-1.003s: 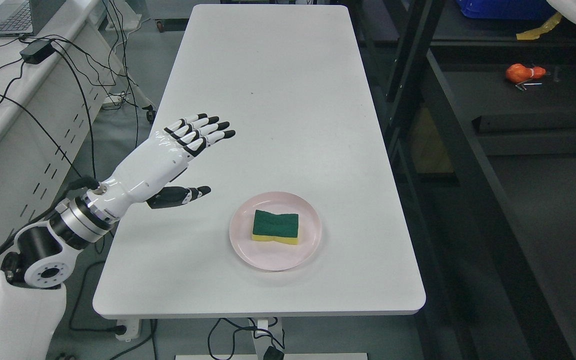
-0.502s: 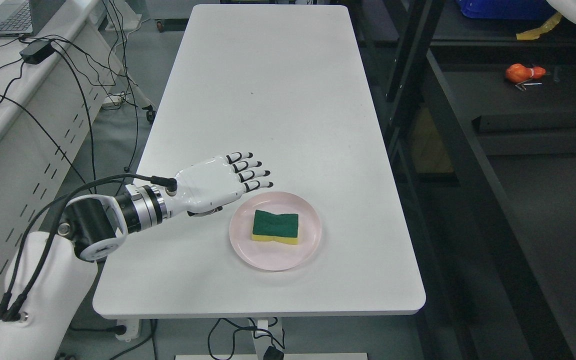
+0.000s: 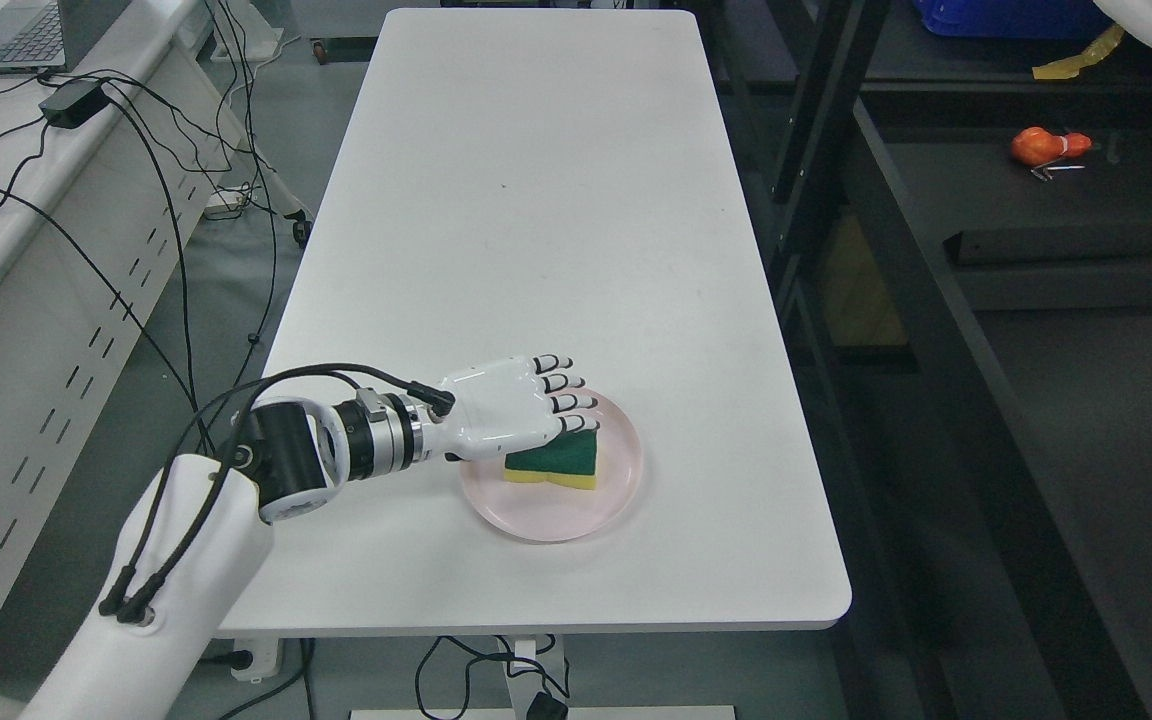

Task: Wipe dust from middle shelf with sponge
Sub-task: 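Lower the left hand onto the sponge and close fingers around it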

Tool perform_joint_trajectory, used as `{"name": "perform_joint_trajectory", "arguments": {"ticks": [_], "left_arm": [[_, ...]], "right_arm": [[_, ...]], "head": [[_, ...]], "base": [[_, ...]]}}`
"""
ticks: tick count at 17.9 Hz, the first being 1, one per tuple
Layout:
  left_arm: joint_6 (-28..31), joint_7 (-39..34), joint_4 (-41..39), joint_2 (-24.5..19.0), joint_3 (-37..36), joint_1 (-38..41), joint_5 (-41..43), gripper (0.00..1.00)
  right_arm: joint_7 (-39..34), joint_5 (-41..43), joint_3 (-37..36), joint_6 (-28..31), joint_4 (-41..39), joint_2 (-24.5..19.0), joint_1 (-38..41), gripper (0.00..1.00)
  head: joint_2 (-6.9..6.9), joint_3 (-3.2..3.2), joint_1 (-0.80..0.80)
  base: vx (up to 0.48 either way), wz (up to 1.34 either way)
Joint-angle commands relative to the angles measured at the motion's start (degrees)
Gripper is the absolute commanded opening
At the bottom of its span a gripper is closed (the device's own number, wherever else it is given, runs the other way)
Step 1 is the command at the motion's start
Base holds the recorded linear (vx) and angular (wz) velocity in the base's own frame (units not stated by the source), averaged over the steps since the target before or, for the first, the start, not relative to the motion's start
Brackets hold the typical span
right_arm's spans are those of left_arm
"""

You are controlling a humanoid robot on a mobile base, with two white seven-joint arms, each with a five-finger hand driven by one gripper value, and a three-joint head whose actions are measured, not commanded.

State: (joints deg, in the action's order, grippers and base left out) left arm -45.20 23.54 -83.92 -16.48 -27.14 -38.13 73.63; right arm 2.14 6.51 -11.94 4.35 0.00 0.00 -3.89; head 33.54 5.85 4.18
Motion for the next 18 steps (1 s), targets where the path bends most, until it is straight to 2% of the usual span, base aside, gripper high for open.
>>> {"name": "perform_joint_trajectory", "arguments": {"ticks": [1, 5, 11, 15, 18], "left_arm": [[0.2, 0.02, 4.38, 4.44, -7.93, -0.2, 2.13, 0.86], [0.2, 0.1, 4.21, 4.35, -6.79, 0.86, 2.13, 0.8], [0.2, 1.06, 2.89, 4.0, 1.38, 4.37, 0.99, 0.59], [0.2, 3.18, 2.54, 4.09, 6.65, 5.52, -4.01, 0.37], [0.2, 3.62, 2.97, 4.18, 10.78, 6.39, -11.81, 0.16]], "right_arm": [[-0.03, 0.0, 0.07, 0.05, -1.0, 1.0, -0.06, 1.0], [-0.03, 0.0, 0.07, 0.05, -1.0, 1.0, 0.03, 1.0], [-0.03, 0.0, -0.02, 0.05, -1.0, 1.0, 0.03, 1.0], [-0.03, 0.0, -0.02, 0.05, -1.0, 1.0, -0.06, 1.0], [-0.03, 0.0, -0.01, 0.05, -1.0, 1.0, 0.03, 1.0]], "head": [[0.0, 0.0, 0.0], [0.0, 0.0, 0.0], [0.0, 0.0, 0.0], [0.05, 0.0, 0.0], [0.05, 0.0, 0.0]], "base": [[0.0, 0.0], [0.0, 0.0], [0.0, 0.0], [0.003, 0.02], [0.008, -0.03]]}}
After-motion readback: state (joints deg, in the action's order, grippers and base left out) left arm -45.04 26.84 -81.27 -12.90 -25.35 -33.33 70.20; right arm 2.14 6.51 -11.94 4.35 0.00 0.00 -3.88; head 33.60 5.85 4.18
